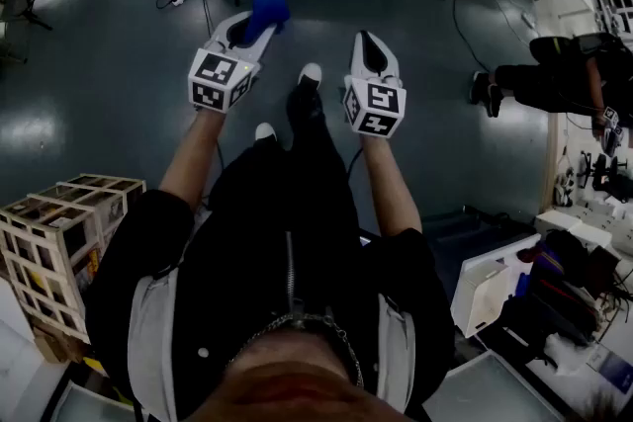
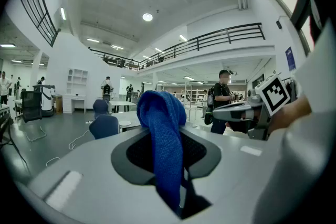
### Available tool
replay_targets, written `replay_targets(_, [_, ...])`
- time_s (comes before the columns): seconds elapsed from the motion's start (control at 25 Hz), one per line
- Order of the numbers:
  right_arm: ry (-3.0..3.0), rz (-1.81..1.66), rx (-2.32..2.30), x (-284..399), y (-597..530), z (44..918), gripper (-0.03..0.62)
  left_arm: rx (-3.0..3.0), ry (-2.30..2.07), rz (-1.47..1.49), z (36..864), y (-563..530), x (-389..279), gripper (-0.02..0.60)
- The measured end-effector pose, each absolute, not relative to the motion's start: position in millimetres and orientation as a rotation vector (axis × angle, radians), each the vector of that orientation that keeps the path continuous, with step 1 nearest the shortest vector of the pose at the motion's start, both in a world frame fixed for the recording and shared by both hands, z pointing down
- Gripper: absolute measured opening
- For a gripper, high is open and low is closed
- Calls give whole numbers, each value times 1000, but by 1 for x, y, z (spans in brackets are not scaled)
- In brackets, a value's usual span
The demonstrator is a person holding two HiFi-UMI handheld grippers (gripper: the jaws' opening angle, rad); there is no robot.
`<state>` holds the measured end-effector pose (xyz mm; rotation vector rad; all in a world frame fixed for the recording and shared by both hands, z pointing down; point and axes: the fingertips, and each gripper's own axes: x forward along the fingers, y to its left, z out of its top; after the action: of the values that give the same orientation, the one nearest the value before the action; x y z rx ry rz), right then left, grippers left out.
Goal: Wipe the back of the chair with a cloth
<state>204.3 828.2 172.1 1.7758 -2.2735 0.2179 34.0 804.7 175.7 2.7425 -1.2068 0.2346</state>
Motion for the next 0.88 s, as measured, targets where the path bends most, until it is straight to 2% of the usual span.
replay_targets(0.88, [-2389, 205, 1844, 186, 707, 174, -9, 2723, -1178, 294, 197, 682, 17, 101])
